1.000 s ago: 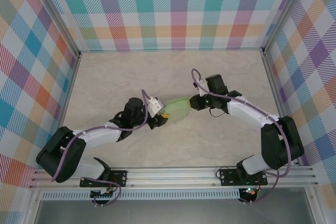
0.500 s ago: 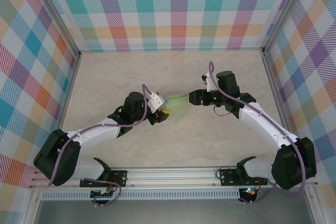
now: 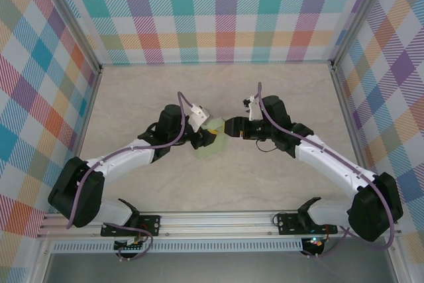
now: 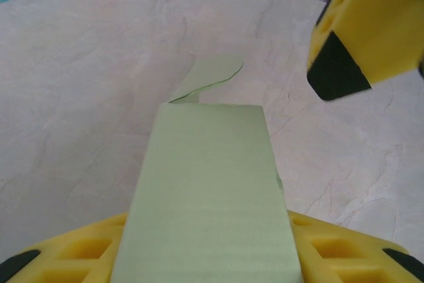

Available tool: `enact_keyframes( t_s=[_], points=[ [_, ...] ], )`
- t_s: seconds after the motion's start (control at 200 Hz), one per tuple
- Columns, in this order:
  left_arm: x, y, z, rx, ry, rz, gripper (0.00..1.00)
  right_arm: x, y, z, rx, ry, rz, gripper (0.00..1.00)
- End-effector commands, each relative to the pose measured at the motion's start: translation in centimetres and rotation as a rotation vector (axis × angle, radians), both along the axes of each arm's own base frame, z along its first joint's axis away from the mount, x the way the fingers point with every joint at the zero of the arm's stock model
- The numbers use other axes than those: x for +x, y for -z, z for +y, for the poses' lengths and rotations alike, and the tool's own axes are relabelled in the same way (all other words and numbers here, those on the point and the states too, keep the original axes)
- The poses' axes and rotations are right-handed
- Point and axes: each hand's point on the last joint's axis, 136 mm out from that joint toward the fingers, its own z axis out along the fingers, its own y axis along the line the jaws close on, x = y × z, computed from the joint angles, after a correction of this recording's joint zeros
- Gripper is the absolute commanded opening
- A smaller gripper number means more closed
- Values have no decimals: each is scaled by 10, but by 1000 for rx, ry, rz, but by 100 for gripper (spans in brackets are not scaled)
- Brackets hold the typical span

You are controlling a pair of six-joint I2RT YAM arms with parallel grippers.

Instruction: Fold the paper box

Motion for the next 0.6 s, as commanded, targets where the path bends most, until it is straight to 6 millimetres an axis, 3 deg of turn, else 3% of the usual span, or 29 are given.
enact_keyframes(
  t_s=[0.0, 0.135, 0.33, 0.43, 0.595],
  points=[
    [-2, 1, -1, -2, 25, -9, 48, 7, -9, -11, 44, 107, 28, 65],
    [-3, 9, 1, 5, 34, -33, 48, 13, -7, -20, 125, 179, 167, 64],
    [0, 20, 3, -1, 16, -76, 48, 27, 13, -35, 203, 305, 419, 56],
    [0, 29, 3, 9, 16, -79, 48, 31, 22, -31, 259, 312, 538, 54],
    [0, 40, 1, 33, 7, -89, 48, 39, 24, -23, 325, 318, 585, 48]
  ],
)
